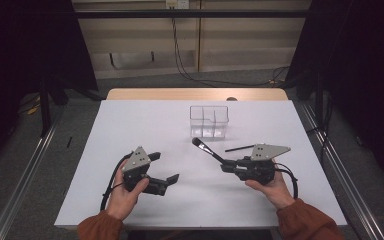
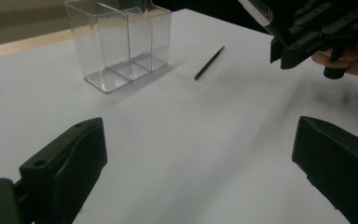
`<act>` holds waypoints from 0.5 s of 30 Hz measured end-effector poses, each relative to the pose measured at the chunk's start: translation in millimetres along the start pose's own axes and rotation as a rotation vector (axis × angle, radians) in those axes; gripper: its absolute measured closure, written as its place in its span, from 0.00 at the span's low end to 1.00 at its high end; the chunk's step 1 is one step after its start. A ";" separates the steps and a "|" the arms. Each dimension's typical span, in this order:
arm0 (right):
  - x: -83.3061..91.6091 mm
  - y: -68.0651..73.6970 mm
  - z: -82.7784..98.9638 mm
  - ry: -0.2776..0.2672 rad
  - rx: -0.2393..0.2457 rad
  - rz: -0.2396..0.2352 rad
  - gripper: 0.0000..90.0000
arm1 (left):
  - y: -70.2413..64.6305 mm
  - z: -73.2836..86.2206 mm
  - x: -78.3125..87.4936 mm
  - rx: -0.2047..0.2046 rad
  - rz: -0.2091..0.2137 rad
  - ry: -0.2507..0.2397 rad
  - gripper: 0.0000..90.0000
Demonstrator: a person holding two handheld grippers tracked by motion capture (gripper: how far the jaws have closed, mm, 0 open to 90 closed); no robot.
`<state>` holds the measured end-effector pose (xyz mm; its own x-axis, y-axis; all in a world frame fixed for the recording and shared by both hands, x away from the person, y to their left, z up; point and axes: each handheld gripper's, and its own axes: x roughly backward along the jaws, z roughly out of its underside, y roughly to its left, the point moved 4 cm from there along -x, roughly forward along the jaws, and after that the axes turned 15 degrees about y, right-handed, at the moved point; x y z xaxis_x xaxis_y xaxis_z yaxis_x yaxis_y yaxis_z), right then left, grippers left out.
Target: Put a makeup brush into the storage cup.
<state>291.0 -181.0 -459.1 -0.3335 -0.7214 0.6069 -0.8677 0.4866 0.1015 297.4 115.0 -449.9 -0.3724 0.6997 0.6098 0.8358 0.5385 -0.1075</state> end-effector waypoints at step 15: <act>-3.0 2.0 -4.6 -0.022 0.003 -0.010 0.89 | -16.0 -20.8 -18.4 -0.009 0.050 -0.052 0.02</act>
<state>291.9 -175.5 -457.1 -0.3328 -0.7372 0.5880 -0.8723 0.4775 0.1050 299.3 83.8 -443.0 -0.3507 0.7491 0.5620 0.8571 0.4986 -0.1296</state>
